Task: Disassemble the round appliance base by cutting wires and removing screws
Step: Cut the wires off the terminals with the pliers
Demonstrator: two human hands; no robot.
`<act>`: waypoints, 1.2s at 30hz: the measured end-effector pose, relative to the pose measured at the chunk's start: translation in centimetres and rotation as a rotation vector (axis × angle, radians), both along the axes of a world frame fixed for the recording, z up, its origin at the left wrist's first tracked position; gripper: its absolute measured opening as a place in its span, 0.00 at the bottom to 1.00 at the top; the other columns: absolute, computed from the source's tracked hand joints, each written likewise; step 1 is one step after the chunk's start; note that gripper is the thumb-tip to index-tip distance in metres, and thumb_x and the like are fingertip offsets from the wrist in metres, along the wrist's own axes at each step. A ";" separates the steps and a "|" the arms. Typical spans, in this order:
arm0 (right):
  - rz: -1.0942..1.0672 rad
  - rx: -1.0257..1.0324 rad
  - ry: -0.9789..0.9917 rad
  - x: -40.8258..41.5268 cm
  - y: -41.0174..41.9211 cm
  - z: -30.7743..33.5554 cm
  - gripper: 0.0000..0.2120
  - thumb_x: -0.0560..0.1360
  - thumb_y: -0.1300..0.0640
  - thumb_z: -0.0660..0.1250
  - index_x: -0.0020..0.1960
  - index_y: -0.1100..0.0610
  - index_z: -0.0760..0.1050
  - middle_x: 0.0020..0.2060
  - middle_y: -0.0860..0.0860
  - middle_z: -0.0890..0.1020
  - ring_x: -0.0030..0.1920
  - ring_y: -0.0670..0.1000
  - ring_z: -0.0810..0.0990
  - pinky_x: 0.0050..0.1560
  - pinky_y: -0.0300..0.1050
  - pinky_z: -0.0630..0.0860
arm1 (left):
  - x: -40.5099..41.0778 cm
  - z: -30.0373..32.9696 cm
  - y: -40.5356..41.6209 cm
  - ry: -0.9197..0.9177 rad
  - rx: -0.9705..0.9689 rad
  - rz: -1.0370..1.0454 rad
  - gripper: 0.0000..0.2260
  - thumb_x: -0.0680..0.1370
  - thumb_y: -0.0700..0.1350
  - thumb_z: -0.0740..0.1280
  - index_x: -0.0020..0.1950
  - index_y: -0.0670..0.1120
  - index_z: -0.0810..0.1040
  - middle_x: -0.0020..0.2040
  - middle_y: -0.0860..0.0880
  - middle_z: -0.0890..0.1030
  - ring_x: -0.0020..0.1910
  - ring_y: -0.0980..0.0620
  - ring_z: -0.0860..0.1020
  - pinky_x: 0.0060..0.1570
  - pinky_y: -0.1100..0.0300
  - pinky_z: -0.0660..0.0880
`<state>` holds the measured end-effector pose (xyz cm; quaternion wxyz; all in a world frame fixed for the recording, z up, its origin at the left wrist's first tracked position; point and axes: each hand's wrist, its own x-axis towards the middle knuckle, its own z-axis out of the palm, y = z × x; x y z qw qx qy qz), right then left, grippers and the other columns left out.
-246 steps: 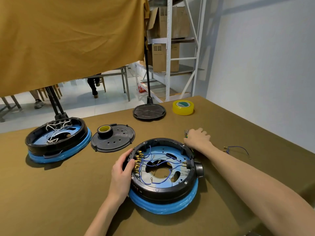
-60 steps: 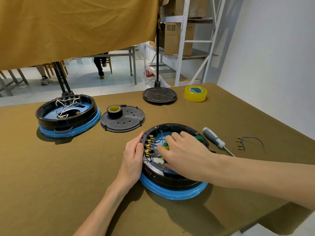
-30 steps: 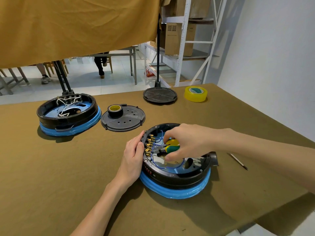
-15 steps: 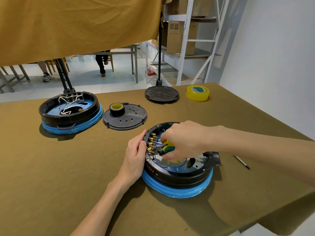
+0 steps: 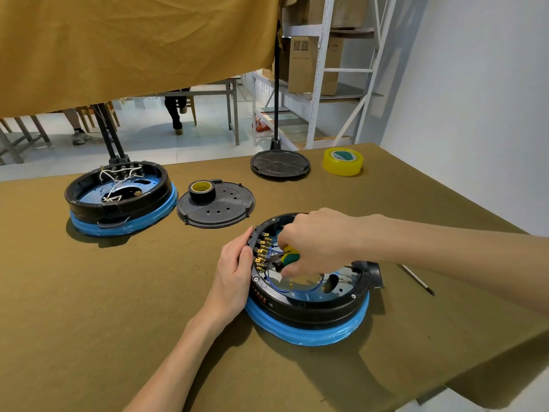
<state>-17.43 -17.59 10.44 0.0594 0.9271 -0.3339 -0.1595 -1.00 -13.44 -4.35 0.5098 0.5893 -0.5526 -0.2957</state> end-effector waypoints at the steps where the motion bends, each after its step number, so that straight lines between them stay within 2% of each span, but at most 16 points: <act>1: -0.033 0.048 -0.032 -0.3 -0.1 0.1 0.28 0.77 0.34 0.67 0.66 0.54 0.74 0.49 0.50 0.81 0.45 0.54 0.80 0.42 0.48 0.77 | 0.0 0.0 0.0 -0.006 0.003 -0.001 0.26 0.82 0.56 0.52 0.80 0.52 0.65 0.71 0.58 0.70 0.71 0.65 0.65 0.68 0.71 0.60; 4: -0.224 0.294 -0.194 -1.8 -0.2 0.4 0.33 0.71 0.39 0.75 0.69 0.50 0.67 0.48 0.44 0.76 0.44 0.45 0.77 0.39 0.44 0.76 | 0.1 -0.1 -0.1 -0.035 -0.002 -0.005 0.24 0.84 0.55 0.52 0.80 0.52 0.65 0.72 0.57 0.70 0.71 0.66 0.65 0.63 0.77 0.58; 6: -0.414 0.513 -0.296 -2.8 -0.5 0.2 0.31 0.71 0.47 0.77 0.68 0.58 0.71 0.49 0.53 0.82 0.44 0.48 0.81 0.45 0.48 0.83 | 0.2 0.0 -0.1 -0.037 0.003 0.003 0.25 0.83 0.57 0.52 0.80 0.53 0.65 0.72 0.57 0.70 0.70 0.67 0.65 0.62 0.78 0.58; 8: -0.601 0.860 -0.458 -3.5 -0.8 0.0 0.20 0.74 0.55 0.76 0.59 0.67 0.79 0.47 0.62 0.85 0.43 0.52 0.84 0.46 0.47 0.84 | 0.2 -0.1 -0.2 -0.047 -0.002 0.003 0.22 0.86 0.53 0.54 0.80 0.52 0.65 0.74 0.55 0.70 0.71 0.66 0.65 0.64 0.76 0.58; 11: -0.770 1.219 -0.599 -4.2 -1.0 -0.4 0.13 0.78 0.56 0.71 0.56 0.66 0.81 0.49 0.61 0.85 0.49 0.58 0.86 0.51 0.52 0.83 | -0.2 0.6 0.3 -0.046 -0.045 0.026 0.19 0.87 0.47 0.56 0.79 0.49 0.67 0.76 0.52 0.71 0.74 0.61 0.66 0.75 0.58 0.64; 13: -0.782 1.315 -0.661 -4.4 -1.0 -0.7 0.13 0.77 0.56 0.71 0.56 0.65 0.80 0.50 0.60 0.86 0.51 0.59 0.86 0.58 0.56 0.81 | -0.1 1.6 0.6 -0.071 -0.154 0.081 0.19 0.85 0.49 0.59 0.76 0.49 0.72 0.73 0.53 0.75 0.73 0.58 0.69 0.75 0.49 0.67; 16: -0.734 1.374 -0.720 -4.7 -1.0 -0.6 0.11 0.76 0.55 0.69 0.52 0.63 0.81 0.51 0.60 0.86 0.50 0.59 0.86 0.63 0.58 0.78 | 0.0 3.5 1.0 -0.019 -0.261 0.019 0.18 0.82 0.55 0.60 0.68 0.51 0.80 0.64 0.57 0.82 0.68 0.57 0.76 0.67 0.55 0.72; 19: -0.655 1.438 -0.732 -5.1 -1.0 -0.4 0.11 0.80 0.54 0.66 0.50 0.60 0.84 0.50 0.57 0.86 0.50 0.56 0.86 0.57 0.52 0.81 | -0.2 4.9 1.1 0.113 -0.190 -0.143 0.12 0.83 0.55 0.64 0.61 0.53 0.83 0.55 0.56 0.86 0.59 0.56 0.82 0.54 0.68 0.76; 22: -0.602 1.472 -0.775 -5.1 -0.6 -0.5 0.14 0.77 0.52 0.65 0.43 0.54 0.88 0.45 0.51 0.88 0.46 0.50 0.87 0.48 0.44 0.83 | -0.2 5.5 1.0 0.075 -0.177 -0.146 0.12 0.82 0.56 0.65 0.59 0.55 0.84 0.55 0.56 0.85 0.60 0.54 0.81 0.57 0.61 0.77; 24: -0.571 1.503 -0.796 -5.1 -0.7 -1.0 0.14 0.80 0.52 0.64 0.48 0.55 0.87 0.49 0.53 0.87 0.49 0.53 0.87 0.52 0.46 0.83 | -0.1 5.6 0.8 -0.078 -0.228 -0.114 0.11 0.83 0.55 0.64 0.59 0.55 0.84 0.55 0.58 0.84 0.62 0.54 0.78 0.62 0.55 0.71; 25: -0.555 1.523 -0.803 -5.0 -0.8 -1.2 0.14 0.81 0.52 0.63 0.51 0.57 0.86 0.52 0.55 0.86 0.51 0.55 0.86 0.55 0.49 0.82 | -0.3 5.8 0.8 -0.092 -0.251 -0.122 0.11 0.84 0.53 0.64 0.58 0.55 0.84 0.54 0.58 0.84 0.61 0.54 0.78 0.61 0.55 0.72; 27: -0.510 1.554 -0.820 -4.6 -1.1 -1.6 0.13 0.83 0.52 0.62 0.56 0.60 0.81 0.54 0.58 0.84 0.52 0.58 0.85 0.58 0.51 0.81 | -0.6 6.3 0.7 -0.011 -0.262 -0.161 0.08 0.84 0.50 0.65 0.56 0.51 0.83 0.48 0.56 0.84 0.52 0.55 0.81 0.52 0.60 0.76; 30: -0.432 1.548 -0.846 -4.2 -1.5 -2.3 0.11 0.82 0.54 0.67 0.55 0.60 0.82 0.54 0.60 0.84 0.48 0.57 0.87 0.51 0.49 0.84 | -1.1 7.3 0.4 0.164 -0.179 -0.239 0.12 0.80 0.52 0.67 0.52 0.44 0.80 0.34 0.54 0.80 0.32 0.57 0.77 0.33 0.66 0.74; 33: -0.404 1.438 -0.818 -3.8 -1.5 -2.3 0.18 0.77 0.52 0.75 0.60 0.64 0.79 0.50 0.61 0.85 0.40 0.53 0.87 0.43 0.46 0.85 | -1.2 7.8 -0.2 0.207 -0.032 -0.250 0.11 0.79 0.53 0.69 0.46 0.45 0.81 0.29 0.54 0.76 0.26 0.57 0.73 0.27 0.66 0.71; 34: -0.420 1.347 -0.809 -3.6 -1.3 -2.1 0.23 0.75 0.50 0.76 0.62 0.64 0.77 0.48 0.60 0.85 0.37 0.52 0.86 0.40 0.44 0.84 | -1.1 7.7 -0.3 0.212 0.005 -0.232 0.11 0.80 0.52 0.70 0.44 0.46 0.81 0.29 0.53 0.77 0.26 0.57 0.74 0.28 0.65 0.72; 36: -0.431 1.039 -0.779 -3.3 -0.6 -1.6 0.28 0.72 0.41 0.77 0.64 0.55 0.73 0.45 0.53 0.86 0.37 0.50 0.85 0.37 0.43 0.82 | -0.9 7.2 -0.5 0.236 0.033 -0.170 0.12 0.82 0.51 0.69 0.41 0.47 0.80 0.28 0.52 0.77 0.26 0.57 0.74 0.28 0.64 0.73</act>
